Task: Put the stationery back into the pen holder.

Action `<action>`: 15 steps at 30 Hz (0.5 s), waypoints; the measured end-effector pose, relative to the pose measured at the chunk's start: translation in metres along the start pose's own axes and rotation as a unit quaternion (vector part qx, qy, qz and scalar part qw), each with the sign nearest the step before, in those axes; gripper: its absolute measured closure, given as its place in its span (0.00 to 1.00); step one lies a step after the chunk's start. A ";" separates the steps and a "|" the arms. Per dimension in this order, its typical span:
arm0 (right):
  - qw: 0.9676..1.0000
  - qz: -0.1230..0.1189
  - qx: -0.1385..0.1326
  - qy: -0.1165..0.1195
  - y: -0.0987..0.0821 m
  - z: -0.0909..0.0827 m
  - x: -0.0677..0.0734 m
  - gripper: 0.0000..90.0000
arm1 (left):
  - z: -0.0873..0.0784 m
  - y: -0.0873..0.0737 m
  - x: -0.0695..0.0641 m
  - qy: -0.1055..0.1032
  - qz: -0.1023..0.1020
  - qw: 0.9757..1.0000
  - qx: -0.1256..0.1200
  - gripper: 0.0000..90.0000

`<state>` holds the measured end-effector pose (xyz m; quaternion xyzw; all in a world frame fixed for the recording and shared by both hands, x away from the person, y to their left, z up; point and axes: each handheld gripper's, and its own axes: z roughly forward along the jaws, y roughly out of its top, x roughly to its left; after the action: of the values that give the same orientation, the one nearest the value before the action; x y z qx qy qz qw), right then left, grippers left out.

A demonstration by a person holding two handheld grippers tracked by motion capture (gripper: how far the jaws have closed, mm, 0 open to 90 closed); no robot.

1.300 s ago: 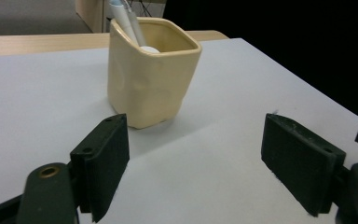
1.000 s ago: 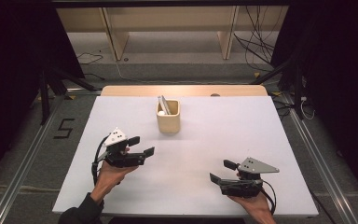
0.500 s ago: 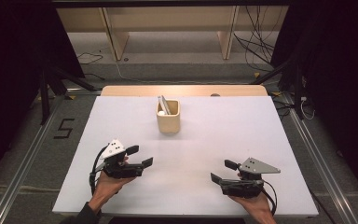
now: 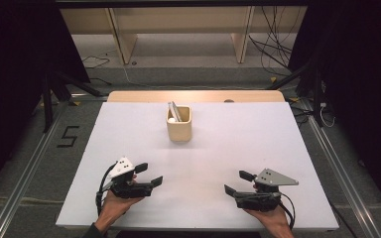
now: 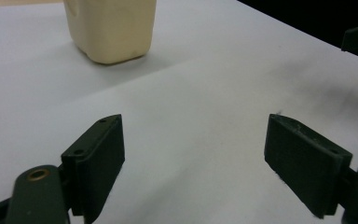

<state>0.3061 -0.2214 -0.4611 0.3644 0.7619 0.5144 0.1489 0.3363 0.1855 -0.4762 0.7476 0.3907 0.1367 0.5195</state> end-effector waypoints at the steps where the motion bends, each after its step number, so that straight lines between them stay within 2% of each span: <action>1: 1.000 -0.001 0.000 0.000 0.000 0.000 0.000 0.28 | -0.001 -0.002 0.000 0.001 -0.001 1.000 0.001 0.22; 6: 1.000 -0.001 0.003 0.001 -0.001 0.001 0.000 0.27 | -0.002 -0.005 0.001 0.010 0.005 1.000 0.002 0.21; 9: 1.000 -0.001 0.002 0.001 -0.002 0.001 0.000 0.27 | -0.003 -0.005 0.003 0.009 -0.002 1.000 0.001 0.21; 15: 1.000 0.000 0.003 0.000 -0.002 0.001 0.000 0.27 | -0.002 -0.005 0.002 0.009 0.000 1.000 0.001 0.21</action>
<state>0.3060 -0.2215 -0.4633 0.3648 0.7634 0.5120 0.1483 0.3346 0.1890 -0.4800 0.7468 0.3956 0.1429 0.5152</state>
